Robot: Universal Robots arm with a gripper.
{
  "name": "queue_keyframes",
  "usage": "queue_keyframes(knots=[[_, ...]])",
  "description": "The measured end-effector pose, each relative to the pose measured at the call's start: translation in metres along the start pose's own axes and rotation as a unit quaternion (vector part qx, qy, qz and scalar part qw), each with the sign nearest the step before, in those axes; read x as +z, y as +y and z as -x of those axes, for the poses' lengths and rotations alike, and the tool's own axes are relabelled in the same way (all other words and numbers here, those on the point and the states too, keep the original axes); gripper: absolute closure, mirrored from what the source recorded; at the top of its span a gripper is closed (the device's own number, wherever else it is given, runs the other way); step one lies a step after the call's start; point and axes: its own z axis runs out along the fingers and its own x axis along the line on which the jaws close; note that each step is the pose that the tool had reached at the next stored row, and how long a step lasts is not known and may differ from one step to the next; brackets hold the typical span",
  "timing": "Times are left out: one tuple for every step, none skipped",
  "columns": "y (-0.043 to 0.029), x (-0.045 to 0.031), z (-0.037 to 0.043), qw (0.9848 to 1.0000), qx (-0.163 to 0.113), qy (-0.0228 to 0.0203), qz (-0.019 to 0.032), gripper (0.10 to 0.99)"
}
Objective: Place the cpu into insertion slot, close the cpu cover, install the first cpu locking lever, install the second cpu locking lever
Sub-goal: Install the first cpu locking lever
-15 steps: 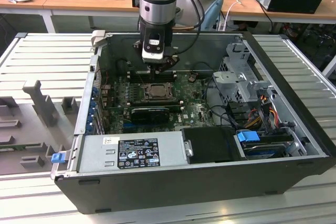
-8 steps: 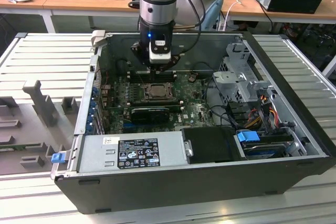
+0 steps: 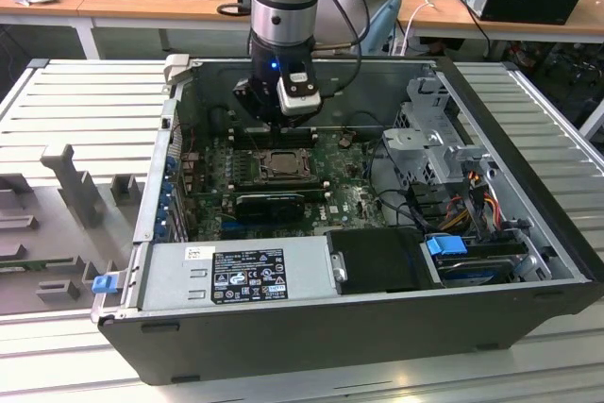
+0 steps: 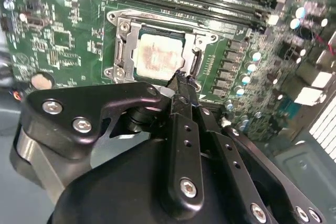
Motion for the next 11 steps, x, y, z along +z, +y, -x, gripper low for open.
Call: queue_keyframes(knots=[[0.0, 0.0001, 0.0, 1.0, -0.009, 0.0003, -0.0002, 0.98], [0.0, 0.0002, 0.0, 0.9997, -0.024, 0.0007, -0.0007, 0.98], [0.0, 0.0003, 0.0, 0.9991, -0.042, 0.0012, -0.0012, 0.98], [0.0, 0.0004, 0.0, 0.9986, -0.054, 0.0015, -0.0015, 0.98], [0.0, 0.0005, 0.0, 0.998, -0.064, 0.0018, -0.0018, 0.98], [0.0, 0.0006, 0.0, 0.9969, -0.078, 0.0022, -0.0022, 0.98], [0.0, 0.0007, 0.0, 0.9954, -0.096, 0.0027, -0.0027, 0.98], [0.0, 0.0009, 0.0, 0.994, -0.11, 0.0031, -0.0031, 0.98], [0.0, 0.0009, 0.0, 0.9929, -0.119, 0.0034, -0.0034, 0.98], [0.0, 0.001, 0.0, 0.9918, -0.128, 0.0037, -0.0037, 0.98], [0.0, 0.0011, 0.0, 0.99, -0.141, 0.004, -0.004, 0.98]])
